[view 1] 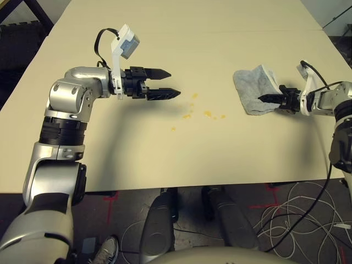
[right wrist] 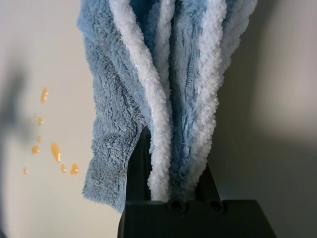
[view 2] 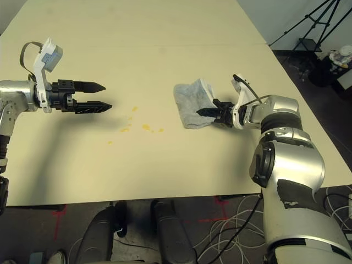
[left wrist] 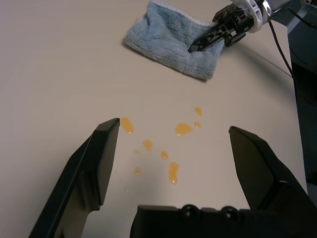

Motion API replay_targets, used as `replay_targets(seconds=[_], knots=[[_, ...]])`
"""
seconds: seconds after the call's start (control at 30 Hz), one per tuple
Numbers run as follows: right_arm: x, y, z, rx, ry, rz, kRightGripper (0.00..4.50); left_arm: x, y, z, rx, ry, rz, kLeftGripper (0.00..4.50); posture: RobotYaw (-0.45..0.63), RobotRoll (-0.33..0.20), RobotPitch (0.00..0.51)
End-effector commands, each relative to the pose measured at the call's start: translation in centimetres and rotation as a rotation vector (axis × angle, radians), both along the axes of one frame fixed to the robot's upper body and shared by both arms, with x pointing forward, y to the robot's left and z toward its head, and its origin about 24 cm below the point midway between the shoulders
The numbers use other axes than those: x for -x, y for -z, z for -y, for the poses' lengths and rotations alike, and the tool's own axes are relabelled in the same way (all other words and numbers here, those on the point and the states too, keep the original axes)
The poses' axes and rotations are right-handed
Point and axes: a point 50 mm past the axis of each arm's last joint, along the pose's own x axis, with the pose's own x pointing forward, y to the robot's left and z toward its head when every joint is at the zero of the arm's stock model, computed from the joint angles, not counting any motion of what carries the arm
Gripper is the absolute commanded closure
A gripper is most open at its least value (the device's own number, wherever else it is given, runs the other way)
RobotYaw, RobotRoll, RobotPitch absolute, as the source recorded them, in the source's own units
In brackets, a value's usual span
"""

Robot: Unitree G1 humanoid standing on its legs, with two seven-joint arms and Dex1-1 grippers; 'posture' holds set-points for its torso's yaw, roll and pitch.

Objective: Wipe the water off the table with a rag.

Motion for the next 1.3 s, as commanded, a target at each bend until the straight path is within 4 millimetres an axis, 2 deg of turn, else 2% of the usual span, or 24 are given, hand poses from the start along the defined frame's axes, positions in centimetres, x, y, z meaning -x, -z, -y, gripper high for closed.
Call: replay_targets(seconds=[0.03, 0.17, 0.27, 0.4, 0.53, 0.7, 0.87, 1.0, 1.17, 1.3], knots=[[-0.4, -1.8, -2.2, -0.054, -0.108, 0.022, 4.49, 0.0, 0.1, -0.2, -0.011, -0.006, -0.002, 0.00, -0.01, 0.000, 0.262], [-0.7, -4.9, -4.7, -0.096, -0.203, 0.084, 4.49, -0.2, 0.0, -0.2, -0.006, -0.012, 0.006, 0.00, -0.02, 0.000, 0.263], [-0.1, -5.8, -6.8, -0.086, -0.281, 0.093, 4.49, -0.4, -0.1, -0.2, 0.004, -0.021, 0.015, 0.00, -0.03, 0.000, 0.265], [2.2, -5.6, -10.9, -0.113, -0.412, 0.094, 4.49, -0.5, 0.1, -0.3, 0.002, -0.026, 0.010, 0.00, -0.04, 0.000, 0.269], [3.9, -4.7, -14.4, -0.120, -0.497, 0.168, 4.49, -0.4, 0.0, -0.6, -0.002, -0.033, 0.007, 0.00, -0.04, 0.000, 0.274], [5.9, -2.7, -17.5, -0.160, -0.572, 0.174, 4.49, -0.3, -0.3, -1.1, -0.008, -0.051, 0.011, 0.00, -0.02, 0.000, 0.279], [6.2, -0.3, -17.7, -0.088, -0.518, 0.089, 4.49, -0.1, -0.2, -1.3, -0.012, -0.054, 0.005, 0.00, 0.00, 0.000, 0.281], [6.2, 0.4, -17.6, -0.043, -0.481, 0.066, 4.49, 0.0, -0.1, -1.4, -0.011, -0.063, 0.002, 0.00, 0.00, 0.000, 0.278], [4.6, 2.4, -14.7, 0.244, -0.277, 0.089, 4.49, 0.0, 0.0, -1.3, -0.008, -0.066, -0.001, 0.00, -0.01, 0.000, 0.279], [3.0, 1.5, -12.3, 0.332, -0.137, 0.162, 4.49, 0.0, 0.2, -1.1, -0.005, -0.062, -0.005, 0.00, -0.01, 0.000, 0.283]])
